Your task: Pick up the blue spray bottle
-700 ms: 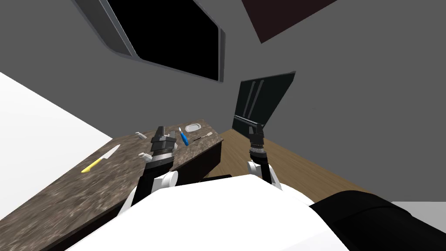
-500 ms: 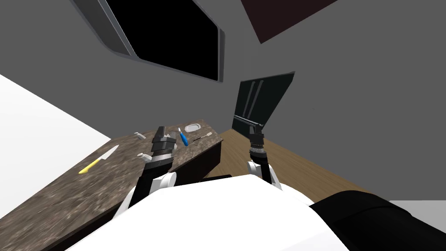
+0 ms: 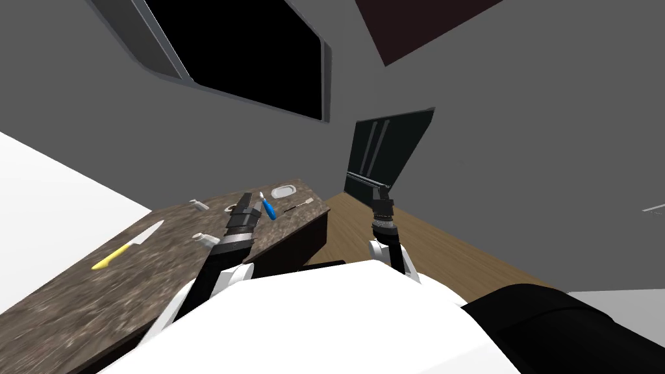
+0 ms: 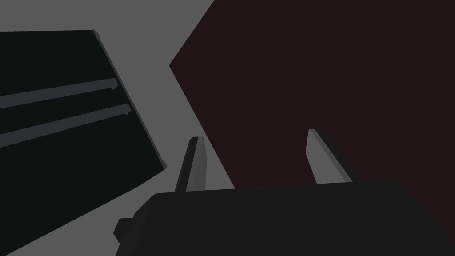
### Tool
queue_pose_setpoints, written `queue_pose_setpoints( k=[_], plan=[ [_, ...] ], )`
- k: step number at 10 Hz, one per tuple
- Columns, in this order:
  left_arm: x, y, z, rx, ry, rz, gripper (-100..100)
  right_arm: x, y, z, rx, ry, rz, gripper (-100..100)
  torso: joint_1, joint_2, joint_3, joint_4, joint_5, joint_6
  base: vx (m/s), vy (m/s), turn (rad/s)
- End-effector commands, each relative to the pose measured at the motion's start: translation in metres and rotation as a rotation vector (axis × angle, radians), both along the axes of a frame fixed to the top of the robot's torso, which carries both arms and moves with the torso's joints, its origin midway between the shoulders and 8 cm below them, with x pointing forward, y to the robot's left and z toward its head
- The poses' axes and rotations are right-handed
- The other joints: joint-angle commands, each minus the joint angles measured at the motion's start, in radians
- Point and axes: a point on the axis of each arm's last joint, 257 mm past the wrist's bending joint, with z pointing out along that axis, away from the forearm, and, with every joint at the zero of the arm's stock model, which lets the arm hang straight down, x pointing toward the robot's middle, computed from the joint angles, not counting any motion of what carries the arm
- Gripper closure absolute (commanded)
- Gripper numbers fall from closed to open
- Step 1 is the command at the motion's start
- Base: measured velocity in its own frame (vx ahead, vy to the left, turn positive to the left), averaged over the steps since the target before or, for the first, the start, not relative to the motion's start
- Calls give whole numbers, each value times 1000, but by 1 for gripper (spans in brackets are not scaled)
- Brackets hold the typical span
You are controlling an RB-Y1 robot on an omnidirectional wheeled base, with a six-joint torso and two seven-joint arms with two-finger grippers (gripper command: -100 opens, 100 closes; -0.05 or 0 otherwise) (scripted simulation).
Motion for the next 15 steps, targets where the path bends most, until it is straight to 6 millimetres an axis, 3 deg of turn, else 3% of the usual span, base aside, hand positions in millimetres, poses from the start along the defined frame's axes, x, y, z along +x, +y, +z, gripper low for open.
queue_pose_setpoints(
  k=[1,8,15],
  plan=[
    [-2,11,-17,36,60,15,-100,0,0,0,0,0,0,0,0,0,0,0,0,0,38,-53,-62],
    [-17,74,-95,192,356,124,-100,0,0,0,0,0,0,0,-2,-2,-1,0,0,0,50,-63,-69],
    [-65,164,-168,379,698,263,-100,0,0,0,0,0,0,0,-3,-2,-1,0,-1,0,61,-72,-84]
  ],
)
